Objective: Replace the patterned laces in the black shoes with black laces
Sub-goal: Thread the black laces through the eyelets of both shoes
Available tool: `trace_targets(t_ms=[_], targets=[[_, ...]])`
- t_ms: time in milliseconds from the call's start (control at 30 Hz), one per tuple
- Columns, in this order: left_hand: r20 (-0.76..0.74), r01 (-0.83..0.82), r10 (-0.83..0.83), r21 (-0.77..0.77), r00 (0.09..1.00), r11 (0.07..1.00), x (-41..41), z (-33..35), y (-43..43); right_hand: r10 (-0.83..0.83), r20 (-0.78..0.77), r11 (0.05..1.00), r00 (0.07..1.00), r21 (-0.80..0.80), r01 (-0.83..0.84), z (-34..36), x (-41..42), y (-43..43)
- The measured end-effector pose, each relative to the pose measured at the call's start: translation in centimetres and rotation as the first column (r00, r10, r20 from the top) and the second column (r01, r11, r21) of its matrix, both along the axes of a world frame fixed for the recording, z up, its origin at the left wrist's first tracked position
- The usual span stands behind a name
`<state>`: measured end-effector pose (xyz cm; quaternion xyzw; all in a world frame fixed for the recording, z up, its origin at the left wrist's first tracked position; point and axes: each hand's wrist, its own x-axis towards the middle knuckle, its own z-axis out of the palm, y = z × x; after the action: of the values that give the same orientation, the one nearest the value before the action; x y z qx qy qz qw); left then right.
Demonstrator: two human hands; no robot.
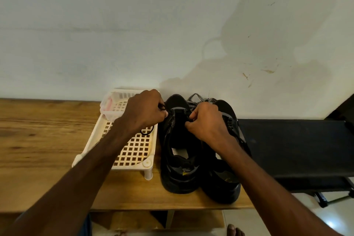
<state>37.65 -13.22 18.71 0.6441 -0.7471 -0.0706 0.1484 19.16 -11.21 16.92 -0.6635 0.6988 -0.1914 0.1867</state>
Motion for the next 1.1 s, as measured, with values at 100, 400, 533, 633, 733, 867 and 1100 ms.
trace_targets(t_ms=[100, 400, 533, 633, 733, 867, 1100], targets=[[-0.171, -0.001, 0.0, -0.006, 0.985, 1.0, 0.4, 0.1, 0.0, -0.007, -0.004, 1.0, 1.0, -0.01, 0.007, -0.1, 0.0, -0.2], [-0.552, 0.065, -0.072, -0.032, 0.831, 0.997, 0.9, 1.2, 0.3, -0.018, -0.019, 1.0, 1.0, -0.015, 0.017, 0.1, 0.0, -0.2], [-0.407, 0.098, -0.066, 0.059, 0.911, 0.993, 1.4, 1.9, 0.6, -0.004, -0.027, 1.0, 1.0, -0.019, 0.004, 0.1, 0.1, -0.1], [-0.288, 0.012, -0.012, -0.002, 0.958, 1.0, 1.2, 1.8, 0.7, 0.003, -0.036, 1.0, 0.999, -0.017, -0.003, 0.2, 0.0, -0.1], [-0.264, 0.027, -0.043, -0.061, 0.964, 0.998, 0.6, 1.3, 0.1, 0.013, -0.047, 1.0, 0.999, -0.013, -0.014, 0.4, 0.1, 0.0], [0.093, 0.071, -0.06, -0.124, 0.994, 0.99, 0.1, -0.2, -1.6, 0.02, -0.058, 1.0, 0.998, -0.015, -0.021, 0.6, 0.2, 0.2], [0.267, 0.01, 0.0, -0.034, 0.964, 0.999, -0.1, -1.6, -3.1, 0.03, -0.07, 0.999, 0.997, -0.016, -0.031, 0.8, 0.0, 0.3]])
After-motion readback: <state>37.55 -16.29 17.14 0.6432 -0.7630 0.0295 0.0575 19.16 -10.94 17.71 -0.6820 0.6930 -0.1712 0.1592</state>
